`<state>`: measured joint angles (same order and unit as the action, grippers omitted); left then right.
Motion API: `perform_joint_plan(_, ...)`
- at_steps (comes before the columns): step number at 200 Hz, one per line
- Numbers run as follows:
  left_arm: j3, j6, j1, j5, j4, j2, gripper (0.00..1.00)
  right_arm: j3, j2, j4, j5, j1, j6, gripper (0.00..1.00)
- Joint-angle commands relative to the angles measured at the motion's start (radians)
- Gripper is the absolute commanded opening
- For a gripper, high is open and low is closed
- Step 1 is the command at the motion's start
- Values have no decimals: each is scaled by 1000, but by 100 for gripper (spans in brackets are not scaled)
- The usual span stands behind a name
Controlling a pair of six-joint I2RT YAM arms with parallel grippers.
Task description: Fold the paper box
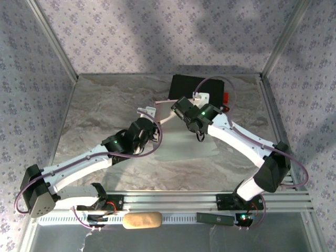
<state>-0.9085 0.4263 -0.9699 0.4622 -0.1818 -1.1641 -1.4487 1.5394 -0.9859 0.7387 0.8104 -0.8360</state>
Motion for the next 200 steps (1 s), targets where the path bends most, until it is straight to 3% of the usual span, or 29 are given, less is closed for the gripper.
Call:
perform_joint_plan(1, -48, 8, -22, 19, 23, -2, 0, -26, 23, -76, 134, -4, -77, 0)
perform_joint_plan(56, -52, 17, -29, 18, 26, -13, 0, -14, 10, -51, 116, -4, -74, 0)
perform_joint_plan(96, -50, 32, -30, 35, 15, -6, 0, 42, -83, 26, 31, -39, -21, 15)
perform_joint_plan(125, -52, 41, -33, 39, 7, -17, 0, 92, -165, 126, -88, -80, 67, 31)
perform_joint_plan(200, -73, 48, -36, 34, -7, -51, 0, 96, -204, 184, -246, -162, 124, 45)
